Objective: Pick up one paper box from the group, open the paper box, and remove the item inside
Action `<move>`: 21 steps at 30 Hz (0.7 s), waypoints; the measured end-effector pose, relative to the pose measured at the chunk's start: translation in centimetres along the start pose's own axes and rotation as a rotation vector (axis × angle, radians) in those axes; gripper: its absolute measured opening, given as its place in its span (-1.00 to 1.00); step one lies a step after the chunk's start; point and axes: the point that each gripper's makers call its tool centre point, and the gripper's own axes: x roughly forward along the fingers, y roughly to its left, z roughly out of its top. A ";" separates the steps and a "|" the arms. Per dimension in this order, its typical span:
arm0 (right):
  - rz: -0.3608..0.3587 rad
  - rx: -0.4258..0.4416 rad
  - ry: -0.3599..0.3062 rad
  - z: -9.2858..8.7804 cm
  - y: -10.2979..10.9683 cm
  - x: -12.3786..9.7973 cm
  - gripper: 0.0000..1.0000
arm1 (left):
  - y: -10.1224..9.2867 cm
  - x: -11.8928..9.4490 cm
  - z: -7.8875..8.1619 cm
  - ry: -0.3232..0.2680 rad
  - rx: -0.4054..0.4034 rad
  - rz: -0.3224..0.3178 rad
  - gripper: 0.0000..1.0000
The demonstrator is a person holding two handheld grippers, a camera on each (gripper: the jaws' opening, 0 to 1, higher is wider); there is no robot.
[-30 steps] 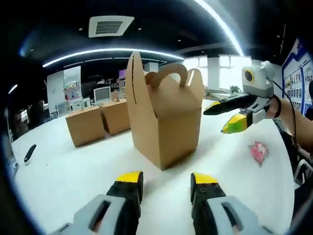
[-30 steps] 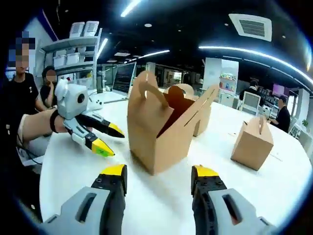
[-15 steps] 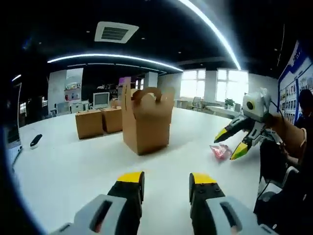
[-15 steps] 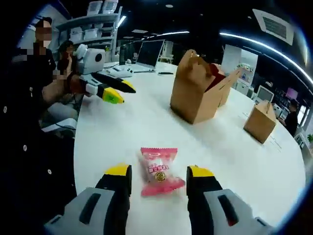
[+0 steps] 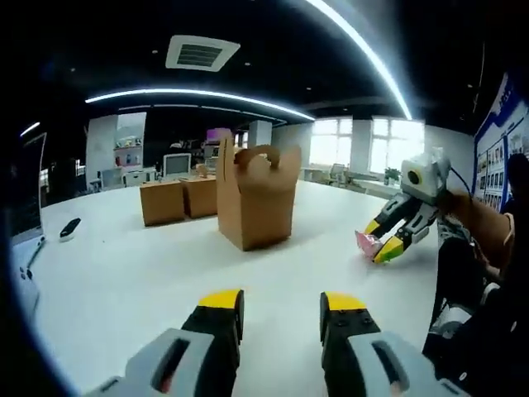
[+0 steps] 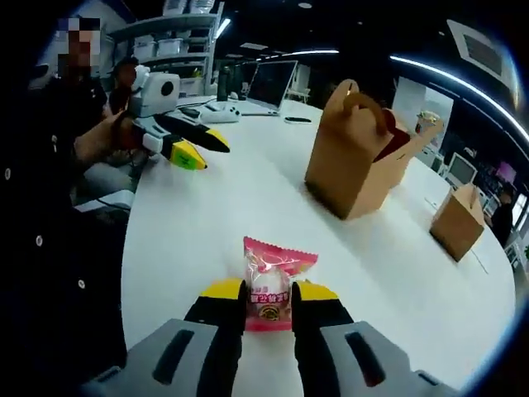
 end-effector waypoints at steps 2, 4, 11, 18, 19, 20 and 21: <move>0.016 -0.012 -0.008 1.0 0.1 0.7 -0.54 | 0.2 -0.4 0.1 -0.004 0.001 0.008 -0.24; 0.022 -0.034 -0.014 1.9 -0.2 1.4 -0.54 | 0.3 -0.8 0.1 -0.007 0.004 0.015 -0.24; 0.092 -0.102 0.001 4.7 -0.1 5.0 -0.54 | 0.9 -2.3 -0.5 0.001 0.003 0.045 -0.24; 0.133 -0.100 0.028 4.5 0.1 6.8 -0.54 | 1.3 -3.3 -1.5 0.026 0.002 0.071 -0.25; 0.135 -0.099 0.030 4.3 0.2 6.9 -0.53 | 1.4 -3.4 -1.6 0.029 0.000 0.072 -0.25; 0.137 -0.097 0.033 4.1 0.2 7.0 -0.51 | 1.4 -3.5 -1.7 0.031 -0.003 0.073 -0.25; 0.139 -0.085 0.018 4.1 0.3 7.0 -0.48 | 1.4 -3.5 -1.7 0.031 -0.003 0.074 -0.25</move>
